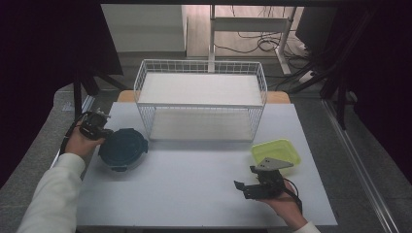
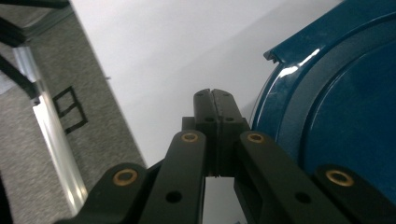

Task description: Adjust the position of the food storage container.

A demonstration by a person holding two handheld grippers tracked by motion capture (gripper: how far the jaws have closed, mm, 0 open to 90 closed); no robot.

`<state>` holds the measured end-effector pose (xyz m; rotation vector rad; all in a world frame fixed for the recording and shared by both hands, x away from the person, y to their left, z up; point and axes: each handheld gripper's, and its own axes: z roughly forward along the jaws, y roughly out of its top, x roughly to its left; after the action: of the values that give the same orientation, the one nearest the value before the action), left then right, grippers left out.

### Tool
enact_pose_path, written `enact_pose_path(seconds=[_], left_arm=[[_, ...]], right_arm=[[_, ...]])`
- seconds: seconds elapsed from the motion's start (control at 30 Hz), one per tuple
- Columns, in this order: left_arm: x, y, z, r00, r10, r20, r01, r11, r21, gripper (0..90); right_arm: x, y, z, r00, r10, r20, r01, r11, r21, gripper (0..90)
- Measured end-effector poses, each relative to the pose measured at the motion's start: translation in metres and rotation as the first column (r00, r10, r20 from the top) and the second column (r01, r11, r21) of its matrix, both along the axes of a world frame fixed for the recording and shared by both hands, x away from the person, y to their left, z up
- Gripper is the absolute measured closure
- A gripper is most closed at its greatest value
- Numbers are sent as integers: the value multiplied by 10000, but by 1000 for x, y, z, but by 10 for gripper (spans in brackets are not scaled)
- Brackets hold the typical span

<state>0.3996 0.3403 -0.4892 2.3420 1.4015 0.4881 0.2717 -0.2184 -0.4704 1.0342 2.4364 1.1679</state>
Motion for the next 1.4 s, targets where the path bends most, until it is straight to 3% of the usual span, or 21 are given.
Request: enact_pose_path(seconds=[0.17, 0.3, 0.5, 0.87, 1.23, 1.4], left_arm=[[-6, -17, -4, 9980, -622, -149, 619, 9979, -207, 900], [-14, -23, -6, 9974, -725, -45, 721, 9960, -523, 900], [-25, -38, -6, 9957, -921, 76, 924, 9942, -549, 900], [-44, -71, -7, 9889, -1485, -114, 1472, 9863, -742, 900], [-58, -112, -9, 9722, -2336, -142, 2294, 9634, -1387, 900], [-62, -118, -9, 9728, -2315, -72, 2279, 9621, -1500, 900]], right_arm=[[-1, 1, 0, 10000, 8, 14, -8, 10000, -32, 185], [-1, 1, 1, 10000, 6, 18, -6, 10000, -14, 185], [-1, 1, 1, 10000, 16, 5, -16, 10000, -19, 185], [-1, 2, 1, 10000, -13, -39, 13, 10000, -90, 185], [-2, 5, 1, 10000, -37, -65, 37, 9999, -134, 185], [-2, 3, 1, 9999, -58, -86, 57, 9999, -111, 185]])
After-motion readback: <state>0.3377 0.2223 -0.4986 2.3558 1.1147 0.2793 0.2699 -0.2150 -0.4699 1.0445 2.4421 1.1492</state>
